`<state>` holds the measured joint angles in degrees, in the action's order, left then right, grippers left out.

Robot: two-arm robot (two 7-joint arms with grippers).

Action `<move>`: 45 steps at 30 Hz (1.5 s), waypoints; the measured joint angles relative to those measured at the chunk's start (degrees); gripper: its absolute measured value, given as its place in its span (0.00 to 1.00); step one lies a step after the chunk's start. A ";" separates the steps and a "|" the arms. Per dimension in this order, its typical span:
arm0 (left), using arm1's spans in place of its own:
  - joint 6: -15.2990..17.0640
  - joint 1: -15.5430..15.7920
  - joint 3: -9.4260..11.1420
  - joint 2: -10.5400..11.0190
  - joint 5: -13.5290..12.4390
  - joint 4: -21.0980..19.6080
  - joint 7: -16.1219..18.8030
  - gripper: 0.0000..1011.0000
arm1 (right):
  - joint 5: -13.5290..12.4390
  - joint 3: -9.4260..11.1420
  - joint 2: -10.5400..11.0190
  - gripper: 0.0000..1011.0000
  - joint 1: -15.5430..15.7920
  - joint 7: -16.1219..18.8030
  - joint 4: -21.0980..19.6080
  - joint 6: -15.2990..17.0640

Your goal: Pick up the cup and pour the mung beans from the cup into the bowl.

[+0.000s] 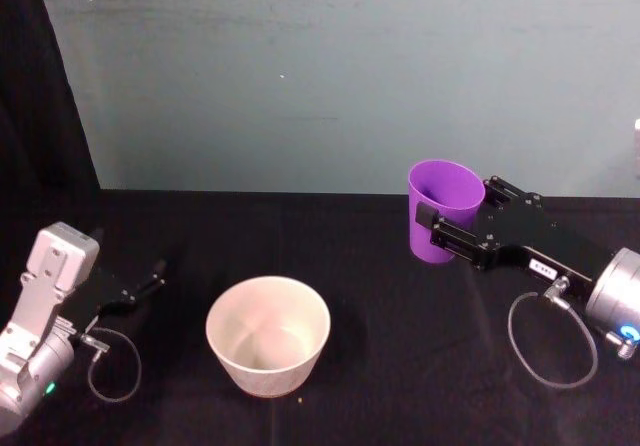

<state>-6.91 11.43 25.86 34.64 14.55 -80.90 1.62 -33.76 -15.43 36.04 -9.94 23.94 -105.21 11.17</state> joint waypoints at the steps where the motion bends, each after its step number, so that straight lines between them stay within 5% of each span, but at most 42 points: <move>1: 0.00 0.00 0.00 0.00 0.00 0.00 0.00 0.99 | 0.00 0.00 0.00 0.73 0.00 0.00 0.00 0.00; 45: 0.00 0.00 0.00 0.00 0.00 0.00 0.00 0.99 | 0.00 0.00 0.00 0.73 0.00 0.00 0.00 0.00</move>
<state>-6.90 11.43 25.86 34.65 14.55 -80.90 1.62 -33.76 -15.43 36.05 -9.95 23.94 -105.22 11.17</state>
